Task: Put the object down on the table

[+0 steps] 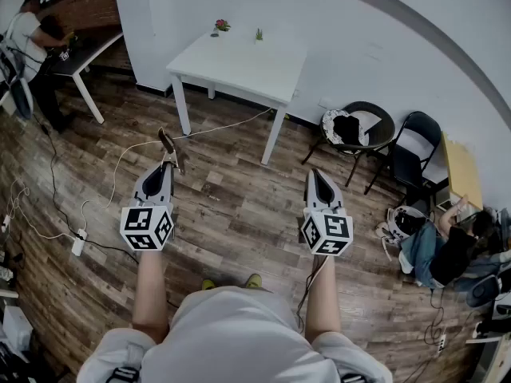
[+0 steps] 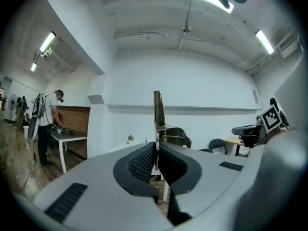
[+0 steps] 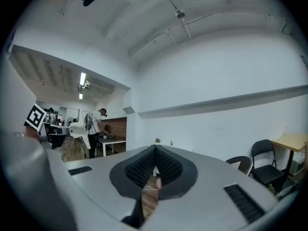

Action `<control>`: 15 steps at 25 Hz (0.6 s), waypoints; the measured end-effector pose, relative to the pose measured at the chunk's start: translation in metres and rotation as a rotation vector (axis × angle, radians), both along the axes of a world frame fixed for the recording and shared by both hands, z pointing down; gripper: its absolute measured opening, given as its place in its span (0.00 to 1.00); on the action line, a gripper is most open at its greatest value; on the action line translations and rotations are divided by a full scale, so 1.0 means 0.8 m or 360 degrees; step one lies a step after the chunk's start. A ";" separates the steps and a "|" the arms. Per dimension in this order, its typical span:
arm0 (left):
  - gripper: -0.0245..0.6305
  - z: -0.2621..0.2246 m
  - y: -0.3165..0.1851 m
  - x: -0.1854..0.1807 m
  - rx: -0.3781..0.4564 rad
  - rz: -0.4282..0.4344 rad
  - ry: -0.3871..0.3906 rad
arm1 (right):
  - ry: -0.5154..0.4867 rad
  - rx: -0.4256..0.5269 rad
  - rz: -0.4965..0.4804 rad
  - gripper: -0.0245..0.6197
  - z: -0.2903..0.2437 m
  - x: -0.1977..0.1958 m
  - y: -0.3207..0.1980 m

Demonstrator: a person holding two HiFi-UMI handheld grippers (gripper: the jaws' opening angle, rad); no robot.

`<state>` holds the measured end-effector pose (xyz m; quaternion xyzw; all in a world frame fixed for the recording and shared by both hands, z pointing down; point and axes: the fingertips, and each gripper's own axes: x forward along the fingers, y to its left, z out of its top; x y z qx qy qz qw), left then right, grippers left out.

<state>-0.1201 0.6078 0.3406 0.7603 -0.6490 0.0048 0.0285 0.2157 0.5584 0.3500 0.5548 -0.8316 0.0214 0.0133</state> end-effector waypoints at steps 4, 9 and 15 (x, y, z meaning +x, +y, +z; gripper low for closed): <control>0.07 -0.001 -0.007 0.004 -0.0007 0.0005 -0.0004 | -0.0001 -0.0005 -0.0009 0.05 -0.002 0.000 -0.008; 0.07 0.001 -0.006 0.011 -0.0015 0.0002 -0.0005 | -0.0018 -0.0016 -0.0006 0.05 0.002 0.006 -0.010; 0.07 0.005 -0.013 0.022 -0.0035 0.0002 -0.0014 | -0.0051 -0.0016 0.0002 0.05 0.006 0.015 -0.018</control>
